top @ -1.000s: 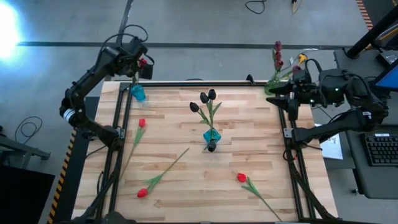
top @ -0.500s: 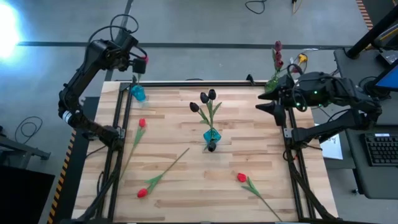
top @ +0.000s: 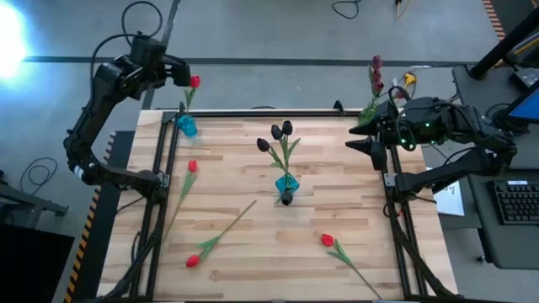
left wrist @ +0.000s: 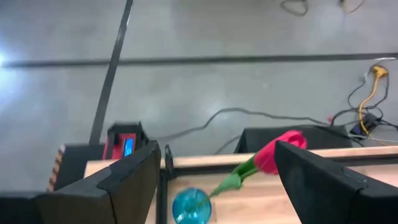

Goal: Sort flowers into vase by color
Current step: Put the red flower into the left blue vase

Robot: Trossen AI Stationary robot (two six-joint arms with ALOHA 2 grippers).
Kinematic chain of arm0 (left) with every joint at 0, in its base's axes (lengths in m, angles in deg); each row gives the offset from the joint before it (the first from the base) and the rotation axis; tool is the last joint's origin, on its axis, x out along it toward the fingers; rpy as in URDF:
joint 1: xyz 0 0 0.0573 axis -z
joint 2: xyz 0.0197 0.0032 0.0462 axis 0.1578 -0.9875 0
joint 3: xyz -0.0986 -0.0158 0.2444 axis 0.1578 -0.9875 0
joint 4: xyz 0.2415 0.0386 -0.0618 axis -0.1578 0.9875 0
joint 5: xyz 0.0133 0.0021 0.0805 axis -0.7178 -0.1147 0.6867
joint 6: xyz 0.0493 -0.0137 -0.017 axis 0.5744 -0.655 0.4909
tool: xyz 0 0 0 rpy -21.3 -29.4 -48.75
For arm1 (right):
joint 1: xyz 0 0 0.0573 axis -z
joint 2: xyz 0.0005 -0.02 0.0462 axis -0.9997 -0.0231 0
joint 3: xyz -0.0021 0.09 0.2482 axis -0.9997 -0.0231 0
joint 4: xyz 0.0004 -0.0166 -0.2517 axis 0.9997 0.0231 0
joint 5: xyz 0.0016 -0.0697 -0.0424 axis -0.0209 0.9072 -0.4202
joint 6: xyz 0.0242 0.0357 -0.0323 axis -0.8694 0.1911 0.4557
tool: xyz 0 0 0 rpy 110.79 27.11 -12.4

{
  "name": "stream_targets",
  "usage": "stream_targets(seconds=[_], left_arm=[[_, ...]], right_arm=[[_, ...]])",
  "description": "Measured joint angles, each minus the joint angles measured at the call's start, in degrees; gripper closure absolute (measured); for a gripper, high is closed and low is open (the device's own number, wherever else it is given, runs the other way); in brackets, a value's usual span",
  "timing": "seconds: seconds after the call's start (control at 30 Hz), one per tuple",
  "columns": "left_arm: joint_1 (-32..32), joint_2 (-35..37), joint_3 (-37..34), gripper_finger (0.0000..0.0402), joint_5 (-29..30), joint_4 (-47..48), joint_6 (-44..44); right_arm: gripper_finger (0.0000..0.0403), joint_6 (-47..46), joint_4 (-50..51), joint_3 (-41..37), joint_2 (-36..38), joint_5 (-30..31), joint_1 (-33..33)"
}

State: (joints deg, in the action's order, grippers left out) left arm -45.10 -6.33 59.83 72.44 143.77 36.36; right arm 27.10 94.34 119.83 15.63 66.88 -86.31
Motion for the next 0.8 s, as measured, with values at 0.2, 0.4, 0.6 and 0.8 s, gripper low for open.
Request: stream_targets(seconds=[0.2,0.4,0.6,0.8], left_arm=[[1.5,4.0,0.0,0.0104,0.0,-7.3,6.1],[7.3,9.0,0.0,0.0106,-14.2,-9.8,13.3],[24.0,11.3,-1.5,0.0124,-24.9,-1.3,8.7],[47.5,11.7,-12.3,0.0128,-12.0,17.0,-17.8]], right_arm=[[0.0179,0.0,-0.1,0.0,0.0,0.0,0.0],[0.0179,0.0,-0.6,0.0,0.0,0.0,0.0],[0.0179,-0.2,-1.5,0.0,0.0,0.0,0.0],[0.0179,-2.8,-1.8,-0.1,-0.6,1.2,0.0]])
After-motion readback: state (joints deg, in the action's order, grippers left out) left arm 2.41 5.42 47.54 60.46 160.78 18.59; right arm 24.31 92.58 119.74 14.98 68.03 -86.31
